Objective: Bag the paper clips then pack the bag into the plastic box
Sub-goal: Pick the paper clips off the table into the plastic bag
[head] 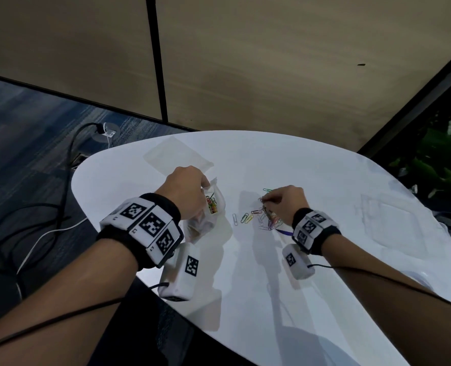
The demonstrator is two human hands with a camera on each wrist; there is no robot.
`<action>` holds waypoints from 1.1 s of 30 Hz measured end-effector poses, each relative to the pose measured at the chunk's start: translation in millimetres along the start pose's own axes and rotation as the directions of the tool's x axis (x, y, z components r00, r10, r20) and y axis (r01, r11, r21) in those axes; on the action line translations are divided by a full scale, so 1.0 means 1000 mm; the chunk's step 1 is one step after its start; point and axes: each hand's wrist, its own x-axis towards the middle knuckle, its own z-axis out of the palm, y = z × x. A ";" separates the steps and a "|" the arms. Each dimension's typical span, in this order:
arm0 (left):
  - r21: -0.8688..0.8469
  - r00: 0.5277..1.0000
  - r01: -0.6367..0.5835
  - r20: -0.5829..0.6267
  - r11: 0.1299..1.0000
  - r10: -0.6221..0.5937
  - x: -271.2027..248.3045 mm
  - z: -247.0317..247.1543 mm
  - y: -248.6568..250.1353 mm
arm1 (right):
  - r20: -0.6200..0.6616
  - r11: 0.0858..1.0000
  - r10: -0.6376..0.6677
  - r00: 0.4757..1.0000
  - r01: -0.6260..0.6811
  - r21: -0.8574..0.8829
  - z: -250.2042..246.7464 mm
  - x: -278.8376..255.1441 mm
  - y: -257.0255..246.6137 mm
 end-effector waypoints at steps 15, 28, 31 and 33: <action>0.033 0.999 -0.015 -0.052 0.999 0.017 -0.006 0.004 0.019 | 0.266 0.710 -0.098 0.959 -0.119 0.694 0.018 -0.052 -0.103; -0.008 0.999 -0.033 0.004 0.999 0.033 -0.009 0.005 0.020 | 0.099 0.960 -0.226 0.969 0.204 0.189 0.018 -0.061 -0.117; -0.004 0.999 -0.037 0.013 0.999 0.037 -0.010 0.006 0.020 | 0.120 0.962 -0.266 0.957 0.254 0.103 0.020 -0.063 -0.118; 0.005 0.999 -0.042 0.012 0.999 0.041 -0.010 0.005 0.021 | 0.141 0.952 -0.305 0.942 0.298 0.068 0.022 -0.064 -0.120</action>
